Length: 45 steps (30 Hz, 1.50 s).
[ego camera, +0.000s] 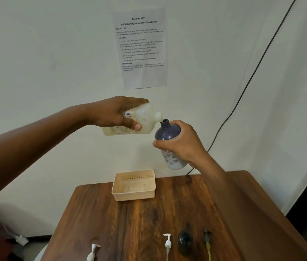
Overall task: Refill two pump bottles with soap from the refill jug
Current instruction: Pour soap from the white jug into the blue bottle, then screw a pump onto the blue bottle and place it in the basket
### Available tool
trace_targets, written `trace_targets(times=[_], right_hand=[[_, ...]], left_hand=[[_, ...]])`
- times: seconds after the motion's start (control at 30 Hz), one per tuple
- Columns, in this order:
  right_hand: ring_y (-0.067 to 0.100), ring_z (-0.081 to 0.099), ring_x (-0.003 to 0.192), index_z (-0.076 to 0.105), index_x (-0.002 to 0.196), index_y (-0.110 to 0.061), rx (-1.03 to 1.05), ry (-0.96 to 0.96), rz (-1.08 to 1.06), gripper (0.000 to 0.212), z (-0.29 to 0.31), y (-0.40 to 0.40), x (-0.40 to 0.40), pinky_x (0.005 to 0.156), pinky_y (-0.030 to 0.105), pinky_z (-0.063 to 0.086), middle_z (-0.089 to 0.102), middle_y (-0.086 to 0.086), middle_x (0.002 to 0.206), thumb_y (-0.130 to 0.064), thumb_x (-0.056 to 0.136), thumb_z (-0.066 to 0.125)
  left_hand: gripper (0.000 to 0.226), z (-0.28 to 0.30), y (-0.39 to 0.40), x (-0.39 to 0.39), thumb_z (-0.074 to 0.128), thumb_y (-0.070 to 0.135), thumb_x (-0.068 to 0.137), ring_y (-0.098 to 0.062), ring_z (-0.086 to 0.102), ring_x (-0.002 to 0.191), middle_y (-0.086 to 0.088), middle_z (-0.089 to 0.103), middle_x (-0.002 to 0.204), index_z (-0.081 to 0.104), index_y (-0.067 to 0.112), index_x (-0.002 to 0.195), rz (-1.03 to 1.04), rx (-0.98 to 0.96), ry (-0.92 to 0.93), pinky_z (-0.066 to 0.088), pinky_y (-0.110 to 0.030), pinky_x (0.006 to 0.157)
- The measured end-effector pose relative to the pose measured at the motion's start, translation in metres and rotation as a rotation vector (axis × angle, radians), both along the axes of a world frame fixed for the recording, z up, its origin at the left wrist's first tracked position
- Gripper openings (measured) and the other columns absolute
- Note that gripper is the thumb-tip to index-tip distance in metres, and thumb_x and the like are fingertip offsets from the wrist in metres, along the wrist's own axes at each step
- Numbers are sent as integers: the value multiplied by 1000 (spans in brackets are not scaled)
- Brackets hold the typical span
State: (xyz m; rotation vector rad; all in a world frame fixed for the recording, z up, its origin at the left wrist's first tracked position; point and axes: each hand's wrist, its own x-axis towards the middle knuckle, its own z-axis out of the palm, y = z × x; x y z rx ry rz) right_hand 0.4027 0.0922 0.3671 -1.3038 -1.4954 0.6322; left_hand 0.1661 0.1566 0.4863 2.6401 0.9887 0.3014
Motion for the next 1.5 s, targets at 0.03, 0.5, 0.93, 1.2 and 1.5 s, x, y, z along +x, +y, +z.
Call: trace_targets(times=[0.03,0.5,0.93,1.2,1.5], right_hand=[[7,66,89,63,107,-34,-6,7,3,66,-1,0,-1,68,23,54,67,-14,100,-51,51,91],[8,69,85,62,105,-34,-60,123,31,67,-10,12,-26,69,24,55,68,-13,98,-59,48,90],[14,70,91,62,114,-30,-134,169,95,76,-69,9,-69,72,25,60,69,-11,103,-53,51,96],[10,64,97,57,121,-21,-213,140,192,85,-142,1,-111,70,11,52,64,-9,110,-43,48,95],[-19,55,105,54,122,-34,-289,146,194,83,-218,-6,-142,76,2,46,58,-23,121,-42,53,98]], left_hand=[[81,-3,0,-1,73,54,79,-7,63,113,16,62,129,43,34,152,3,-10,-13,51,-21,87],[64,-64,-7,-27,67,45,88,-6,64,108,13,64,122,48,31,147,94,-135,-311,57,-19,81],[72,-179,-28,-80,80,39,82,-21,65,115,-2,58,128,43,23,142,321,-366,-504,63,-37,88],[61,-275,-57,-120,87,24,81,18,62,95,19,59,96,47,25,128,538,-354,-344,43,4,70],[66,-359,-93,-158,87,25,81,31,48,94,27,50,99,47,31,134,704,-474,-284,37,8,69]])
